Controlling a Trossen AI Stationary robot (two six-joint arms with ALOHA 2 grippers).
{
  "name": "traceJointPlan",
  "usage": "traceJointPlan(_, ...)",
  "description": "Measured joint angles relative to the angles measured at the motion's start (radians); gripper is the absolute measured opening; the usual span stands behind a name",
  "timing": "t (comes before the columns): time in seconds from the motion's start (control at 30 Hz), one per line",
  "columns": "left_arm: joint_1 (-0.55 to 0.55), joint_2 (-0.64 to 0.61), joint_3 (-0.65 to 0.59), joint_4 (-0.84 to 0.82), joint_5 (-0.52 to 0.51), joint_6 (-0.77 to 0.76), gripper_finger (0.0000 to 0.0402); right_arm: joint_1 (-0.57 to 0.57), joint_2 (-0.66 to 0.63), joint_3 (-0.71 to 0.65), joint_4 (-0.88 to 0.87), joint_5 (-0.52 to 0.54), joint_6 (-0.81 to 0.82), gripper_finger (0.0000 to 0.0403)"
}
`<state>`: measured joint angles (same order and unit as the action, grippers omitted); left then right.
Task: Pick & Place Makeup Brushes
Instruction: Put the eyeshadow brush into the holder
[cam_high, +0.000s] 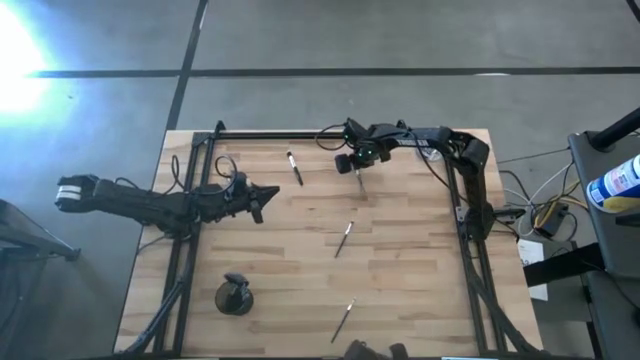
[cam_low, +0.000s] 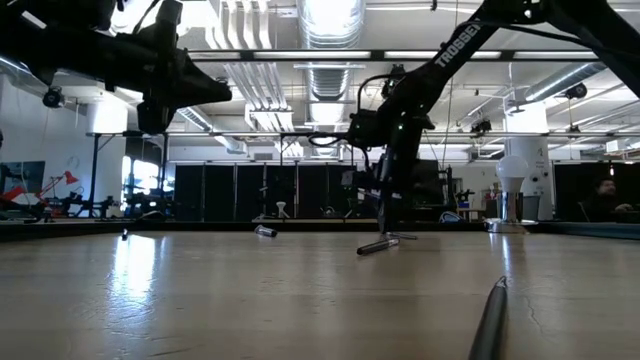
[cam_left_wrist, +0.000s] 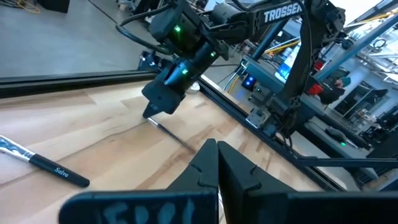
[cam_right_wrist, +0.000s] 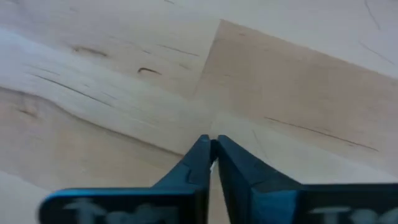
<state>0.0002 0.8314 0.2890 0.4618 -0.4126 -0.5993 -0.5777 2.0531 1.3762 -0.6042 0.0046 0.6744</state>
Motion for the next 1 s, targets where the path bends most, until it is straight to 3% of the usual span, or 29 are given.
traceJointPlan(0.2, 0.02, 0.0, 0.0, -0.014, 0.06, -0.038, 0.0, 0.017, -0.051, -0.005, 0.009, 0.011, -0.039, 0.0009)
traceJointPlan(0.5, 0.067, -0.001, 0.028, -0.032, 0.132, -0.191, 0.0018, 0.109, -0.264, -0.015, 0.081, 0.069, -0.057, 0.0008)
traceJointPlan(0.63, 0.085, 0.0, 0.078, -0.028, 0.215, -0.194, 0.006, 0.186, -0.357, -0.015, 0.212, 0.083, -0.054, 0.0008)
traceJointPlan(0.8, 0.106, 0.004, 0.144, -0.027, 0.247, -0.188, 0.0113, 0.293, -0.439, -0.015, 0.409, 0.101, -0.054, 0.0008)
traceJointPlan(1.0, 0.147, 0.004, 0.22, 0.01, 0.342, -0.178, 0.0132, 0.4, -0.472, -0.013, 0.631, 0.1, -0.07, 0.0008)
